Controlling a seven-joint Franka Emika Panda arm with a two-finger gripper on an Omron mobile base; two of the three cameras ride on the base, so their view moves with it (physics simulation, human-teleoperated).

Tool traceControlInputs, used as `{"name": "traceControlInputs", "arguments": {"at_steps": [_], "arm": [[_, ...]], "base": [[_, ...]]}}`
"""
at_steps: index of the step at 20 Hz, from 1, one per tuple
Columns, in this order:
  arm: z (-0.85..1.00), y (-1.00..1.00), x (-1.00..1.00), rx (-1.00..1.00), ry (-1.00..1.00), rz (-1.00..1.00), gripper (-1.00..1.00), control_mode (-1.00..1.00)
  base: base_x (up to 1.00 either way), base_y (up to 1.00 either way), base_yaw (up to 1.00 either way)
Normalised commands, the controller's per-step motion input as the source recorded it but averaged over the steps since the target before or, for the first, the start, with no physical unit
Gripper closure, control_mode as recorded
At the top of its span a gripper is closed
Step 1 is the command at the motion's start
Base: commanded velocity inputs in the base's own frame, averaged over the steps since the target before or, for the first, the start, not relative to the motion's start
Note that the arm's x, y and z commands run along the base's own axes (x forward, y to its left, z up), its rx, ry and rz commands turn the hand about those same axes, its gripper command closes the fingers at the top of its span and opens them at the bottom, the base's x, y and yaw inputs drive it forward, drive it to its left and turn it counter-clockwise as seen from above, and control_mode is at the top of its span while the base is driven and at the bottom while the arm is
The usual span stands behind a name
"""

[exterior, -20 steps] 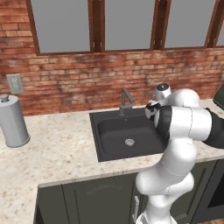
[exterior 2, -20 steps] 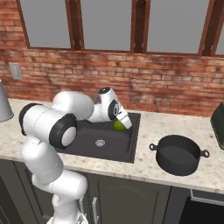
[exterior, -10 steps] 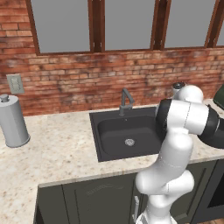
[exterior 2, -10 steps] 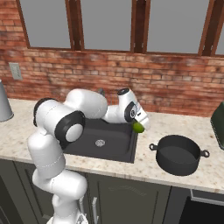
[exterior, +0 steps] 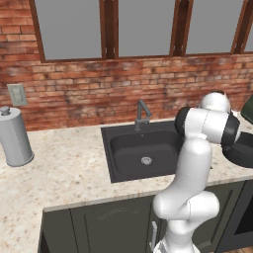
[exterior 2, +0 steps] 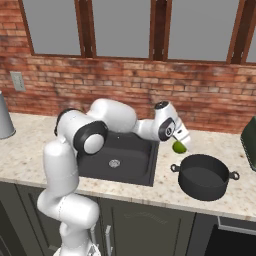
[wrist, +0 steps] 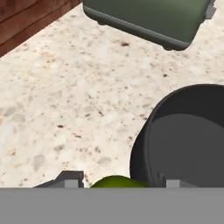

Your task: Dump the lime from the pot into the sink. Then turn on the water and wash the lime. Then turn off the water and put the lime back in the pot.

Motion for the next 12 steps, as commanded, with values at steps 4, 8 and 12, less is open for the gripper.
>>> {"name": "traceControlInputs", "arguments": {"at_steps": [4, 8, 12], "arm": [[0.41, -0.45, 0.0, 0.0, 0.0, -0.09, 1.0, -1.0], [0.37, -0.34, -0.06, 0.0, 0.0, -0.09, 1.0, -1.0], [0.1, -0.38, -0.48, 0.0, 0.0, -0.08, 1.0, -1.0]], "base": [[0.0, 0.0, 0.0], [0.0, 0.0, 0.0], [0.0, 0.0, 0.0]]}}
